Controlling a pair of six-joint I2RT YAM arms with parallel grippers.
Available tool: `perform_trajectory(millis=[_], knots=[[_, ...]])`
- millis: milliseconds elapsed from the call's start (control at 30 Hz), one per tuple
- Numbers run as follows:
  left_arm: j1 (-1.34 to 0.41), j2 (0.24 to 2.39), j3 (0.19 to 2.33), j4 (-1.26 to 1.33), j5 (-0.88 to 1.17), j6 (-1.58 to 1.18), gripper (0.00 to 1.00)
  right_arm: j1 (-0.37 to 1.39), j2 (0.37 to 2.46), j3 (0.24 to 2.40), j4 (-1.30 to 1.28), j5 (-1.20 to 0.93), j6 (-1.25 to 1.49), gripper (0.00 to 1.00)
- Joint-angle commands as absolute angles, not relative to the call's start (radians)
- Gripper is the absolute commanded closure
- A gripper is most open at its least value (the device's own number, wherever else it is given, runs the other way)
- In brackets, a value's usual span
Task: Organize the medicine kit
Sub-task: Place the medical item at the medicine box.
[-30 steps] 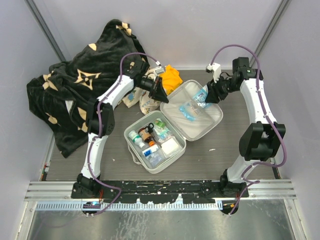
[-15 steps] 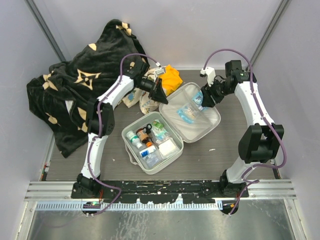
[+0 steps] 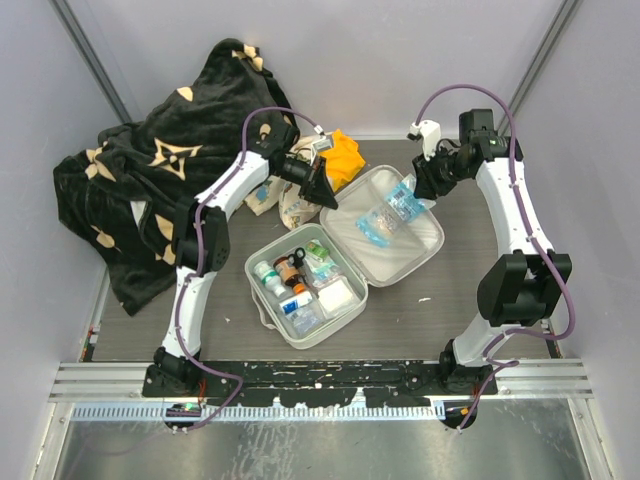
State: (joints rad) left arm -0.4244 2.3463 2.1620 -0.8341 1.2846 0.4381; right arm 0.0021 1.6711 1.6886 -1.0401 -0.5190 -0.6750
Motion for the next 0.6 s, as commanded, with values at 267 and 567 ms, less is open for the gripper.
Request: perform_trajectory(millis=[267,567], knots=[[-0.427,2.197,2.084,-0.548,1.307,0.199,1.00,0.002,1.620,1.579,-1.014,-0.603,-0.646,0.83],[-0.427,2.179,2.031,-0.455,1.306,0.135,1.00,0.009,1.577,1.469,-0.950,-0.704,-0.634,0.81]])
